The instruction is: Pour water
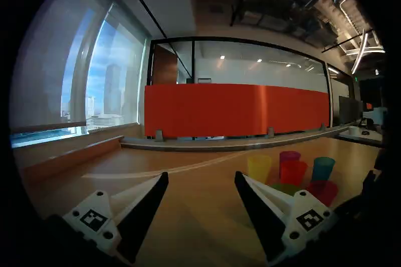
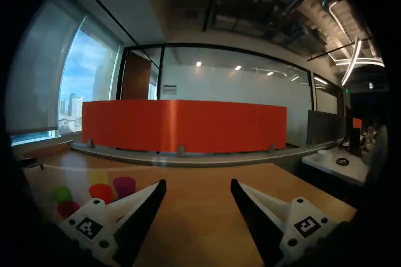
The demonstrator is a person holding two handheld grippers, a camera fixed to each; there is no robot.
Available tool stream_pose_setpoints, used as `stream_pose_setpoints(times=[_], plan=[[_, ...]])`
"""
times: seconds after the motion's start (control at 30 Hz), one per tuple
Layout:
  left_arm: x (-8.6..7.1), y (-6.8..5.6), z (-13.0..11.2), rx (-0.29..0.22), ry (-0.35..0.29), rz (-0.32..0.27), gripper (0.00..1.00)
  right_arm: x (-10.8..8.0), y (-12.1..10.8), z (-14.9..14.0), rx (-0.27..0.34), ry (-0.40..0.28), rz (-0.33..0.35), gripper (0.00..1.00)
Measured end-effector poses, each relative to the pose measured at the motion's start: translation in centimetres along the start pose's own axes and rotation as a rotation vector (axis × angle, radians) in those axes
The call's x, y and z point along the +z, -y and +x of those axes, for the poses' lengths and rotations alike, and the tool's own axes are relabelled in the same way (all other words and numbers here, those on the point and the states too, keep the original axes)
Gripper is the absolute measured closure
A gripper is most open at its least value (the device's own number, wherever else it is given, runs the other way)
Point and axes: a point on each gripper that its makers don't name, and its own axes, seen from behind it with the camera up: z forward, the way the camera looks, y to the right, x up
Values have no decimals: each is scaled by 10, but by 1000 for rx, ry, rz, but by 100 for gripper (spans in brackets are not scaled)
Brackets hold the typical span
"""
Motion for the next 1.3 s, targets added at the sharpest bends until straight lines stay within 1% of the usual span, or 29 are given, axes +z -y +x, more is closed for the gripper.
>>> stream_pose_setpoints(times=[0.3, 0.47, 0.67, 0.87, 1.07, 1.3], plan=[[0, 0, -1, 2, 2, 0, 2, -5, -5, 1, -8, -25, 4, 1], [0, 0, -2, 2, 2, 0, 2, -4, -9, -2, 10, -37, 5, 1], [1, 0, -1, 2, 2, 0, 2, 2, -8, -8, 18, -59, 25, 1], [0, 0, -2, 2, 2, 0, 2, 9, -1, -23, 17, -70, 62, 1], [1, 0, -2, 2, 2, 0, 2, 18, 0, -35, 32, -61, 66, 1], [1, 1, -2, 2, 2, 0, 2, 23, -4, -43, 19, -58, 57, 1]])
